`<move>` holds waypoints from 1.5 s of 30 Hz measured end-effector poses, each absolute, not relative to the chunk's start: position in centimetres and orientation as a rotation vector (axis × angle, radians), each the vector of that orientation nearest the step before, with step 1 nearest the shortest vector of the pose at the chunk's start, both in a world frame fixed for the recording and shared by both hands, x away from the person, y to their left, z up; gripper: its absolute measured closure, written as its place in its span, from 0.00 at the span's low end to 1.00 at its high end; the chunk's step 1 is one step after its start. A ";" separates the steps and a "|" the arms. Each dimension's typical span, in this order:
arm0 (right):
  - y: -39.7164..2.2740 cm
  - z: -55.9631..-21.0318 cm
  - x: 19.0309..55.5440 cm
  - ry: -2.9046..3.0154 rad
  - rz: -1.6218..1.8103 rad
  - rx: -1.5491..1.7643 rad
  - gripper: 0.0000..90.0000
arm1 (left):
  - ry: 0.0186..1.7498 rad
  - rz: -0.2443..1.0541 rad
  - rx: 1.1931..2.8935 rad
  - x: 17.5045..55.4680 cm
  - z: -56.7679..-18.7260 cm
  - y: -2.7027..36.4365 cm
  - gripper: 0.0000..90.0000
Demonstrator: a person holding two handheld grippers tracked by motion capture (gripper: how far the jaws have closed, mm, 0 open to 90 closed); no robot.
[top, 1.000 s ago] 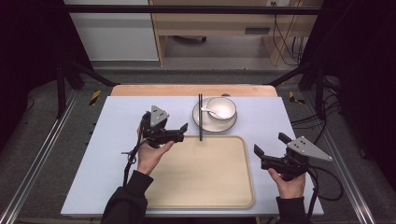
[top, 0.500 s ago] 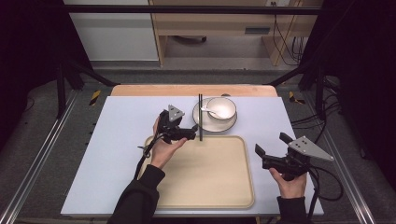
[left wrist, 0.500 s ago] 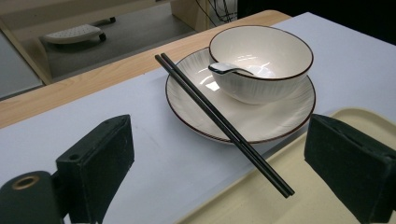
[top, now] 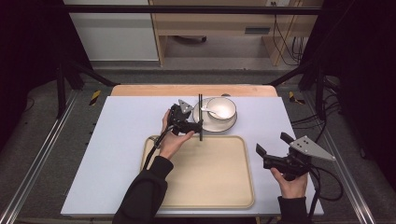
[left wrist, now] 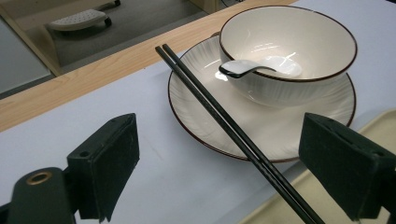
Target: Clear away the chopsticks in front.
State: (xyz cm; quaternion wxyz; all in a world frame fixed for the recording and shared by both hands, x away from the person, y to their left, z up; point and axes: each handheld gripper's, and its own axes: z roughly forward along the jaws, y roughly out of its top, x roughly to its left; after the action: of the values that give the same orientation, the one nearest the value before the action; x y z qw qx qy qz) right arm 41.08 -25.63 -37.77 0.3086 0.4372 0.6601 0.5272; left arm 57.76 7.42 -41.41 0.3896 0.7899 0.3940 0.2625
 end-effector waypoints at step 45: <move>-25.5 -38.2 41.5 1.773 1.388 1.170 0.03 | 1.053 0.559 2.078 62.1 -45.4 5.0 0.77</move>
State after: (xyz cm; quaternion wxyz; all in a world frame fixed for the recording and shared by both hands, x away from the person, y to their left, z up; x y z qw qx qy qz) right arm 41.46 -25.50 -38.23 0.2977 0.4402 0.6670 0.5221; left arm 62.08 4.97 -45.45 0.3642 0.8079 0.4093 0.2172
